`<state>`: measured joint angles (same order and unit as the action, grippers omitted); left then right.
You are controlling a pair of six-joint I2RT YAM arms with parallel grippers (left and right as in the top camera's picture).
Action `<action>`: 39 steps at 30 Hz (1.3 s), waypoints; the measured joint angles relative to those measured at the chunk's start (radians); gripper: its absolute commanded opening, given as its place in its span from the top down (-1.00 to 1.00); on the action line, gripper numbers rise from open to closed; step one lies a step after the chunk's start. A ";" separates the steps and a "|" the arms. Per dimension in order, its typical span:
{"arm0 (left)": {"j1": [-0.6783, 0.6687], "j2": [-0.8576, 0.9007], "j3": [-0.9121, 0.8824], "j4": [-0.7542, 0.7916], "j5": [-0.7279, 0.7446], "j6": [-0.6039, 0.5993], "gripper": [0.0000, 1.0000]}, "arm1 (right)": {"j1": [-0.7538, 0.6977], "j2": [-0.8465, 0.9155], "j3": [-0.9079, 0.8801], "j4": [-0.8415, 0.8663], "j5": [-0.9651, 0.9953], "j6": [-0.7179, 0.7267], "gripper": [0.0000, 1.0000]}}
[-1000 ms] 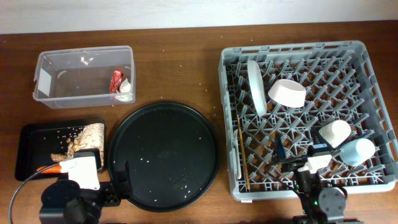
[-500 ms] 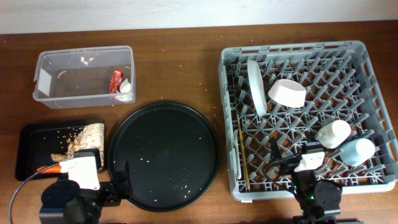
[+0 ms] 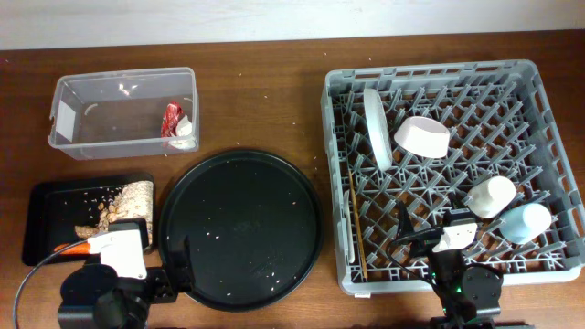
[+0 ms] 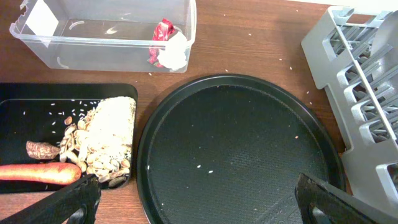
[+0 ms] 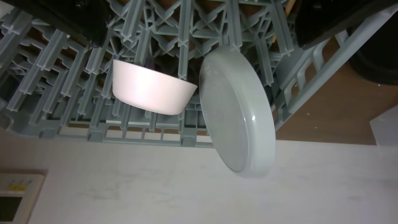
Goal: Sort waste into correct bins and load items into the dishwasher rack
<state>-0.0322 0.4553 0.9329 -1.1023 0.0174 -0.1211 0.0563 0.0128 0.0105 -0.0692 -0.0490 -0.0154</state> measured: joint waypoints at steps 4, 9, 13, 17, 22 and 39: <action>0.000 -0.003 -0.002 0.000 -0.006 0.000 -0.99 | 0.000 0.000 0.000 0.000 0.000 0.000 -0.96; -0.023 -0.149 -0.160 0.078 -0.027 0.000 -0.99 | 0.000 0.000 0.000 0.000 0.000 -0.001 -0.97; -0.040 -0.290 -0.427 0.327 -0.030 0.000 -0.99 | 0.000 0.000 0.000 0.000 0.000 0.000 -0.97; -0.041 -0.389 -0.627 0.619 -0.030 0.000 -0.99 | 0.001 0.000 0.000 0.000 0.000 0.000 -0.97; -0.041 -0.438 -0.796 0.974 -0.031 0.007 -0.99 | 0.001 -0.001 0.000 0.000 0.000 0.000 -0.97; -0.045 -0.441 -0.920 1.023 -0.024 0.118 -0.99 | 0.001 -0.001 0.000 0.000 0.000 0.000 -0.97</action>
<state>-0.0769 0.0139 0.0128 -0.0792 -0.0071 -0.0029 0.0570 0.0120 0.0105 -0.0692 -0.0486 -0.0158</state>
